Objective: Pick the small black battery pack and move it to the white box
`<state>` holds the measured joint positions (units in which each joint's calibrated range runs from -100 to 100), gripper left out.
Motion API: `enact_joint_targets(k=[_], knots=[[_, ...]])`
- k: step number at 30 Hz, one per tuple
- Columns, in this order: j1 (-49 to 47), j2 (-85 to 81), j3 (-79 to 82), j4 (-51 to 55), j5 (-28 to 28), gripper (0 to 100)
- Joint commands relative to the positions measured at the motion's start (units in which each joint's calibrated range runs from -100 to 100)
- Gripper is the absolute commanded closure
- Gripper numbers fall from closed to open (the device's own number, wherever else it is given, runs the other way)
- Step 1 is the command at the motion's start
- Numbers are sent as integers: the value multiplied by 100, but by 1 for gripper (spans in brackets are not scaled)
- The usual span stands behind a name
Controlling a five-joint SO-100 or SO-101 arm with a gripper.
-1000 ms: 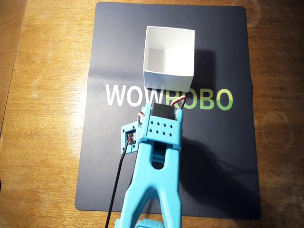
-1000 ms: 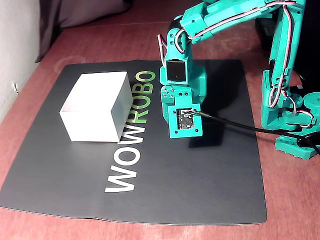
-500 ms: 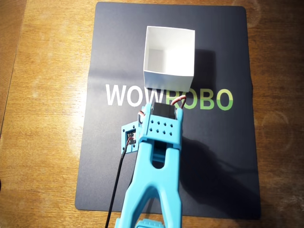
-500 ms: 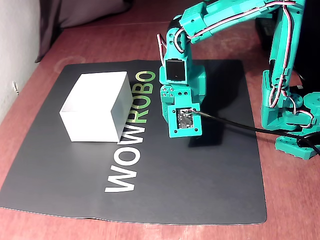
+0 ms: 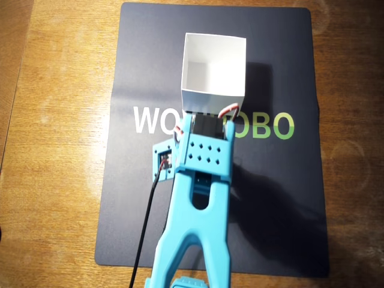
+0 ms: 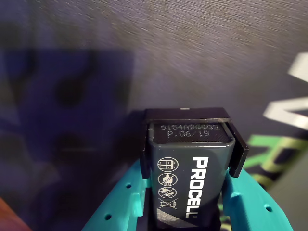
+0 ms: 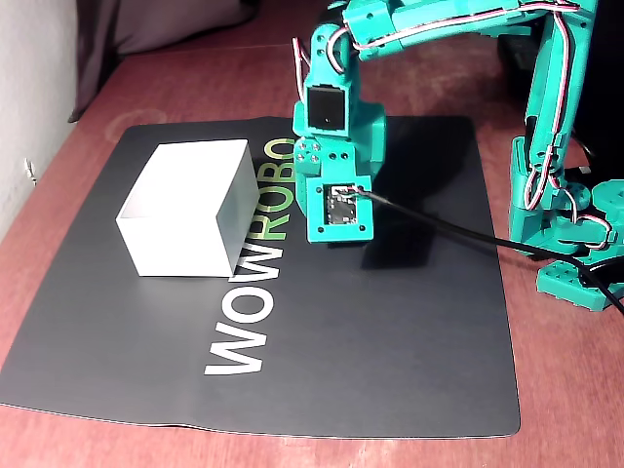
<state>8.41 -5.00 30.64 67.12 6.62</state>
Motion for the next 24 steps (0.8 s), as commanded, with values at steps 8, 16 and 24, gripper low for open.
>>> enact_joint_targets(k=[8,16,24], knots=[[80,-153,-1327,142,-35,87],[80,206,-2424,151,-35,87],[22,960,-4175,755,-40,87]])
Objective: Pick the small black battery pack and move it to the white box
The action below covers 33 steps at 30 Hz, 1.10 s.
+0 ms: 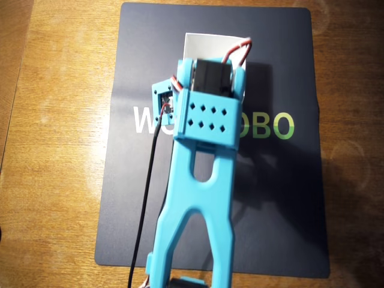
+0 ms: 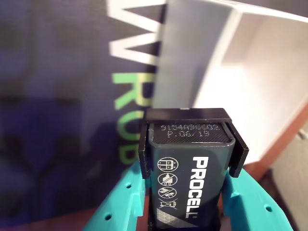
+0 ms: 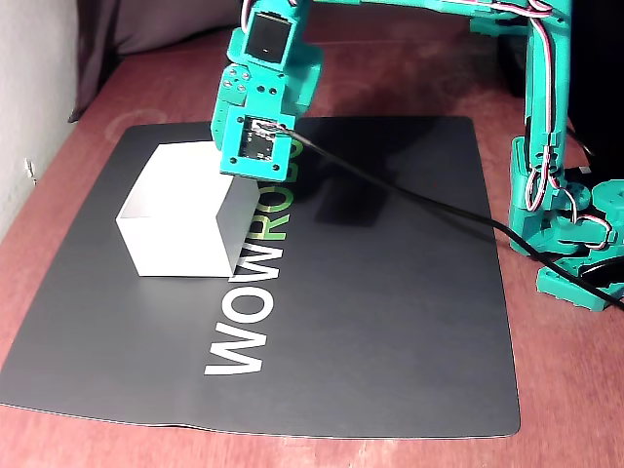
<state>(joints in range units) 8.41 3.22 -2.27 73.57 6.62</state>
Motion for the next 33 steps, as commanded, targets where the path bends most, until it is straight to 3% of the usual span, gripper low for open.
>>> enact_joint_targets(k=[1,14,19,33], knots=[[22,217,-1056,101,-40,87],[22,1287,-2489,14,-40,87],[80,1489,-2544,-565,-35,87],[80,1734,-2535,-582,-29,86]])
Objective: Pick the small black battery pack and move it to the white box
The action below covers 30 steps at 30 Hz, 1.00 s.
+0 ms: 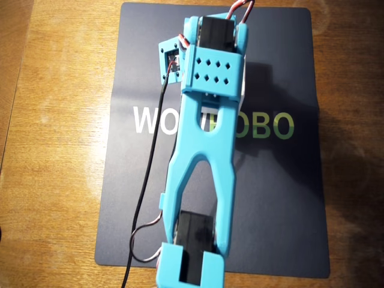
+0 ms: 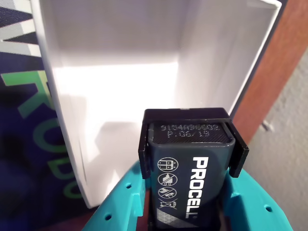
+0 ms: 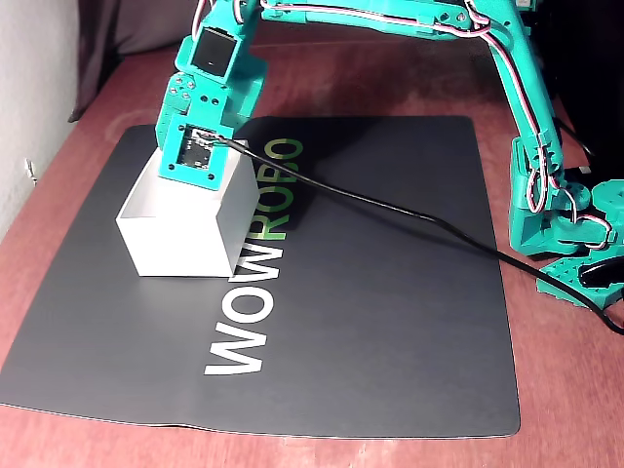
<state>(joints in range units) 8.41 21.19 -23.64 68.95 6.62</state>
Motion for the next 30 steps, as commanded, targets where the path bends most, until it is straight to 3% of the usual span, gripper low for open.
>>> enact_joint_targets(k=[1,11,18,30], knots=[[80,-63,-389,-120,-29,86],[80,-54,-308,-120,14,85],[92,-54,-289,-68,-13,68],[115,-54,-289,-41,-24,68]])
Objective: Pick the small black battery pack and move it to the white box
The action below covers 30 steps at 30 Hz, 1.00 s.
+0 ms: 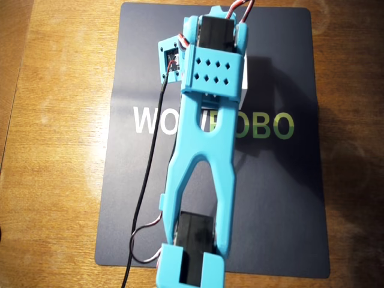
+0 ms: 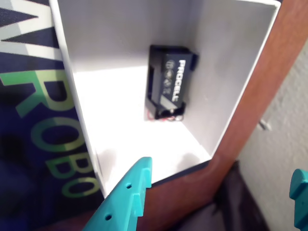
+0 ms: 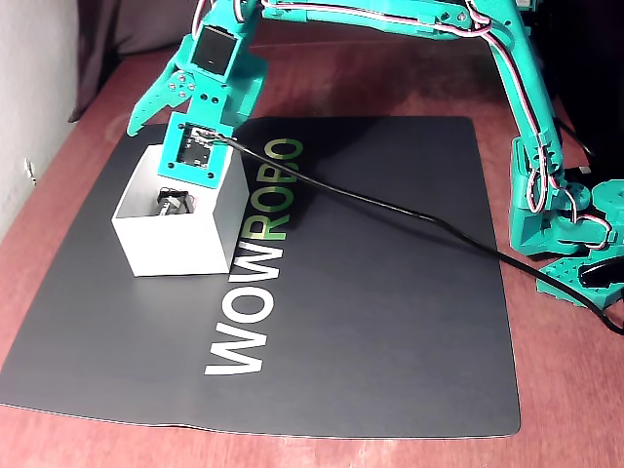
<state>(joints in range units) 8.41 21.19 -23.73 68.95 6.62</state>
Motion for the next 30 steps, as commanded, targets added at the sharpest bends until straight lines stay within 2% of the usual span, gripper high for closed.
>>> enact_joint_targets(k=[1,7,11,13,20,25,30], knots=[[174,-54,-280,-41,-29,68],[198,-185,-326,485,-35,69],[198,-518,-280,695,-35,84],[198,-694,-280,704,-7,88],[104,-1237,-235,1896,-29,88],[104,-2079,1126,1957,9,88],[104,-3228,3039,1291,14,88]])
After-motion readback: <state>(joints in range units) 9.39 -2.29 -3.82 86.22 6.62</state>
